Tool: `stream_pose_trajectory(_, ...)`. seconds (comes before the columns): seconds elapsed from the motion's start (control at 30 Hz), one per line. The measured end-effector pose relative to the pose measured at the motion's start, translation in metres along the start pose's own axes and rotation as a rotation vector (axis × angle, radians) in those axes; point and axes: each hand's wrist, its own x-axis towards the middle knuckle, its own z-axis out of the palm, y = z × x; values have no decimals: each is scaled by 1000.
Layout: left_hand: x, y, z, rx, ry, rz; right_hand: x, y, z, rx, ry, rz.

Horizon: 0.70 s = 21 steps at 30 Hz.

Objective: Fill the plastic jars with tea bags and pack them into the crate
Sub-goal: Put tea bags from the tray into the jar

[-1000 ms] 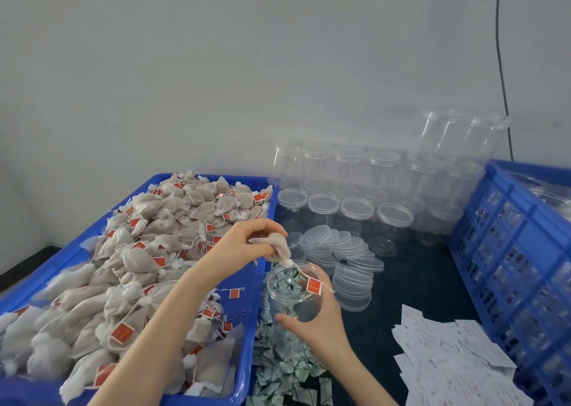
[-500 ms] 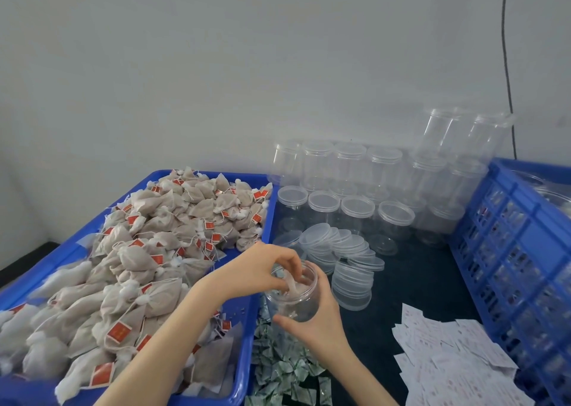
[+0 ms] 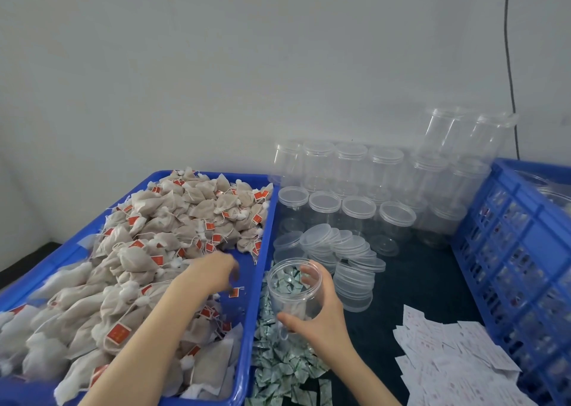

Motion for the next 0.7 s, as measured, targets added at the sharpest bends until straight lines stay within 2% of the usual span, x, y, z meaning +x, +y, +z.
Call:
stream_pose_trajectory(0.07, 2, 2, 10, 105, -184, -60, 0, -2, -1, 2, -1, -7)
stream_pose_trajectory(0.2, 8, -1, 22, 174, -253, -137, 1, -5, -3, 7, 1, -7)
stream_pose_trajectory(0.4, 17, -2, 30, 242, -198, -227, 1, -8, -4, 18, 3, -19)
stream_pose_trajectory(0.57, 20, -2, 29, 315, -34, -239, 1, -8, -2, 18, 9, -15)
stream_pose_trajectory(0.7, 19, -2, 28, 324, 27, -222, 0, -6, -1, 13, 9, -9)
